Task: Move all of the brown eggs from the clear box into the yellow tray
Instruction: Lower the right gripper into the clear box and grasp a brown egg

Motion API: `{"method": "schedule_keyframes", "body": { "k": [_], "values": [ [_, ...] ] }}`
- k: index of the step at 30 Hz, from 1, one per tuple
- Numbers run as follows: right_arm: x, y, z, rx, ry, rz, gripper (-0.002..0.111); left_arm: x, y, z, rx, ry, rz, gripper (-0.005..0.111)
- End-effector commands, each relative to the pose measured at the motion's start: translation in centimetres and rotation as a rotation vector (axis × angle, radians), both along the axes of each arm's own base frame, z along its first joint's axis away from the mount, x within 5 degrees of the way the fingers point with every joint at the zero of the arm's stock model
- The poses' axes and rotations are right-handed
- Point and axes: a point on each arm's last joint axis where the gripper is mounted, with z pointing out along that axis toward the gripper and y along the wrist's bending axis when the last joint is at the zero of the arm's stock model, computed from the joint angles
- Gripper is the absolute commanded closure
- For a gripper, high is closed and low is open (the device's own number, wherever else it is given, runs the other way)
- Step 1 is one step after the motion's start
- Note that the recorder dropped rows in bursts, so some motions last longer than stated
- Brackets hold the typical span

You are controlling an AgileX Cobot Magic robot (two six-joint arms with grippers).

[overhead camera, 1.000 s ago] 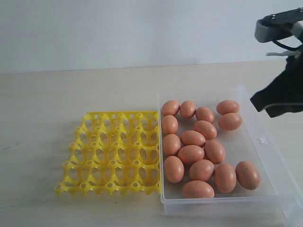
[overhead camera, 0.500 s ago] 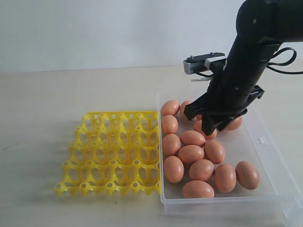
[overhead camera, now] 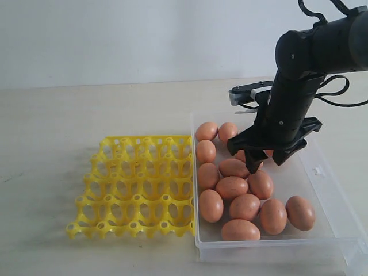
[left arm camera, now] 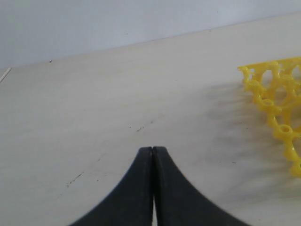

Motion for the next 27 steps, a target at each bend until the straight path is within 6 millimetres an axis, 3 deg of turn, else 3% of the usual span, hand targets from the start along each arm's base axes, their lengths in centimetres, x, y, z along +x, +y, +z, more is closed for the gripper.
{"method": "schedule_keyframes", "body": {
  "k": [1, 18, 27],
  "values": [
    [0.3, -0.2, 0.2, 0.003, -0.014, -0.013, 0.052, 0.0, 0.0, 0.2, -0.005, -0.012, 0.001, 0.107],
    [-0.1, 0.9, -1.0, 0.008, 0.036, -0.002, 0.053, 0.0, 0.0, 0.2, -0.005, -0.012, 0.001, 0.107],
    [-1.3, 0.6, -3.1, 0.008, 0.022, 0.001, 0.053, 0.0, 0.0, 0.2, -0.005, -0.012, 0.001, 0.107]
  ]
}}
